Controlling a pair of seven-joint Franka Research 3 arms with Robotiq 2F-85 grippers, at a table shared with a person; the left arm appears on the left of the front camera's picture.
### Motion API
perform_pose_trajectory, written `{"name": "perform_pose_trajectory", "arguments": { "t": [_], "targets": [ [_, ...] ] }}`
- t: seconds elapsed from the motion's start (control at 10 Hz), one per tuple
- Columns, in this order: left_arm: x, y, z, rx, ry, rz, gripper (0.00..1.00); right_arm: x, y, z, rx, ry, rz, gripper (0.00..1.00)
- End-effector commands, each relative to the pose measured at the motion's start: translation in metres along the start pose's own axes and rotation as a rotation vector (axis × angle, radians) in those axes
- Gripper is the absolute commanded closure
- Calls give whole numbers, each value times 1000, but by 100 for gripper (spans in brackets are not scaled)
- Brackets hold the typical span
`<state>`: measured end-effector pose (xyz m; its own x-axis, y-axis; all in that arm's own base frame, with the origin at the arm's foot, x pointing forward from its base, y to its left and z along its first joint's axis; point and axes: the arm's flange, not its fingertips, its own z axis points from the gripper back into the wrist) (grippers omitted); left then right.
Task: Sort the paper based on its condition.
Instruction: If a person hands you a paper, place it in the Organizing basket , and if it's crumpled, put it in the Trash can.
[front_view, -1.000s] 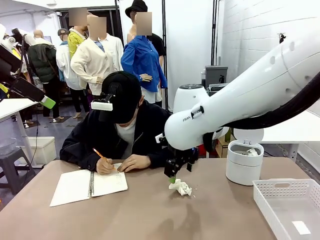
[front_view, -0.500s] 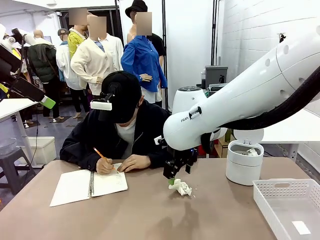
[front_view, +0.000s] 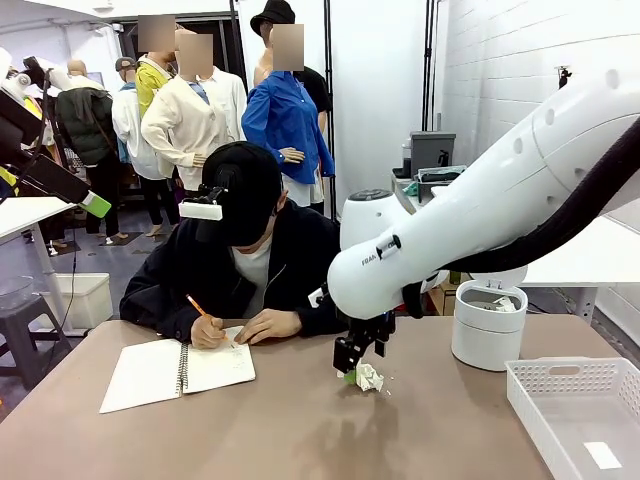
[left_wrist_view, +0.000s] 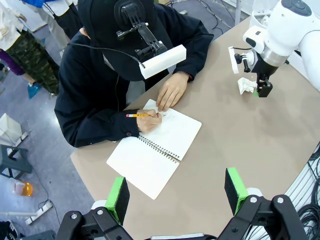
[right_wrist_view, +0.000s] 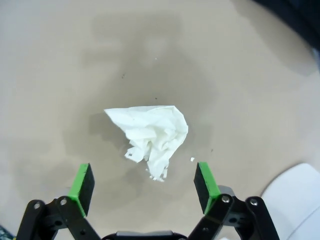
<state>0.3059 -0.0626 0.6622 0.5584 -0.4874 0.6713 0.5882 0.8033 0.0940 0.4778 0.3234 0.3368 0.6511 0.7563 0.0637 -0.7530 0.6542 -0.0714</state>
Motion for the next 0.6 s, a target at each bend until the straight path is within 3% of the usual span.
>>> {"name": "perform_pose_trajectory", "arguments": {
  "t": [0.0, 0.5],
  "targets": [
    [0, 0, 0, 2, 0, 0, 0, 14, -3, -10, -33, 12, 21, 0],
    [0, 0, 0, 2, 0, 0, 0, 26, -12, -45, -7, 41, -8, 0]
  ]
}}
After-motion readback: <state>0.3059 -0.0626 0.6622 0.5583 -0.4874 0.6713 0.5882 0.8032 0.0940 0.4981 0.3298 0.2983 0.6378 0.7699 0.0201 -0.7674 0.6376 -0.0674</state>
